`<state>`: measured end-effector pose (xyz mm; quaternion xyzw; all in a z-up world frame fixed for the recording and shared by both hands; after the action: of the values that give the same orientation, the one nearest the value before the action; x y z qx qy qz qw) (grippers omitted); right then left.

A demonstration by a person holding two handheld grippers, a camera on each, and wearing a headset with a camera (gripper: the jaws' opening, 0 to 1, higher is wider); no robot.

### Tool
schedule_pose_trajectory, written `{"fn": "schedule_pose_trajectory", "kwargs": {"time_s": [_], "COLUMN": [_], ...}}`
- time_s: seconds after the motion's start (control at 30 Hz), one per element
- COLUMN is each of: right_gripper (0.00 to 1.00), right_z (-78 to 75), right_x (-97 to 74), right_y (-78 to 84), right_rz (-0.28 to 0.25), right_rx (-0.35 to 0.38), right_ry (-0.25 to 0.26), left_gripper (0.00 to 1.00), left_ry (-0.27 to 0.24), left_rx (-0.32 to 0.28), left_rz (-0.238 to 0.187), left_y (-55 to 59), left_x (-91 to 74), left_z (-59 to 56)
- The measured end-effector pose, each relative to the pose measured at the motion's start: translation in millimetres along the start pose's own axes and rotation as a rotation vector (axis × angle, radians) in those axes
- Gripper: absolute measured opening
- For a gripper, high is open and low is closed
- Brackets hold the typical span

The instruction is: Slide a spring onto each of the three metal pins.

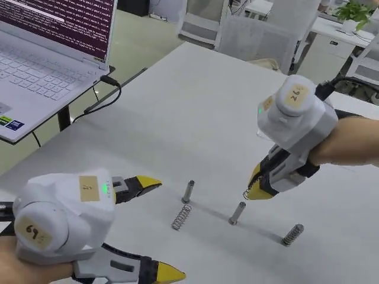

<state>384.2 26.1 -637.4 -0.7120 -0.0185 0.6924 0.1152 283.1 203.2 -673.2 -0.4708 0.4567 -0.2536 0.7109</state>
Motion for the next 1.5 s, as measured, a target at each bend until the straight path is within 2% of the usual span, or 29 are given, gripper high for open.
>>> {"fn": "schedule_pose_trajectory", "kwargs": {"time_s": [0.53,0.83,1.5], "right_gripper": [0.09,0.09,0.09], "right_z": [-8.8,-13.4,-15.0], "right_x": [22.0,26.9,49.1], "right_y": [7.5,9.6,11.1], "right_rz": [0.02,0.029,0.049], "right_rx": [0.013,0.006,0.022], "right_ry": [-0.019,-0.017,-0.043], "left_gripper": [0.77,0.75,0.74], "left_ry": [0.002,0.009,0.01], "left_rx": [-0.01,-0.013,-0.021], "left_rz": [0.004,0.014,0.018], "left_y": [2.1,4.2,8.3], "left_x": [0.4,0.0,0.5], "left_z": [-1.3,-2.5,-0.7]}}
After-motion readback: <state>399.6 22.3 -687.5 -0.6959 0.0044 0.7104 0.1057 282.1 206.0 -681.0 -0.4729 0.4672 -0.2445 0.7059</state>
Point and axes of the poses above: the centre of the closed fingertips' face, and the gripper's own axes: x roughly forward along the fingers, z roughly to its left, y roughly out of its underside, the point moved 7 cm from there along -x, roughly backward along the fingers, and after that the axes turned 5 degrees about z, right-handed, at the moved point
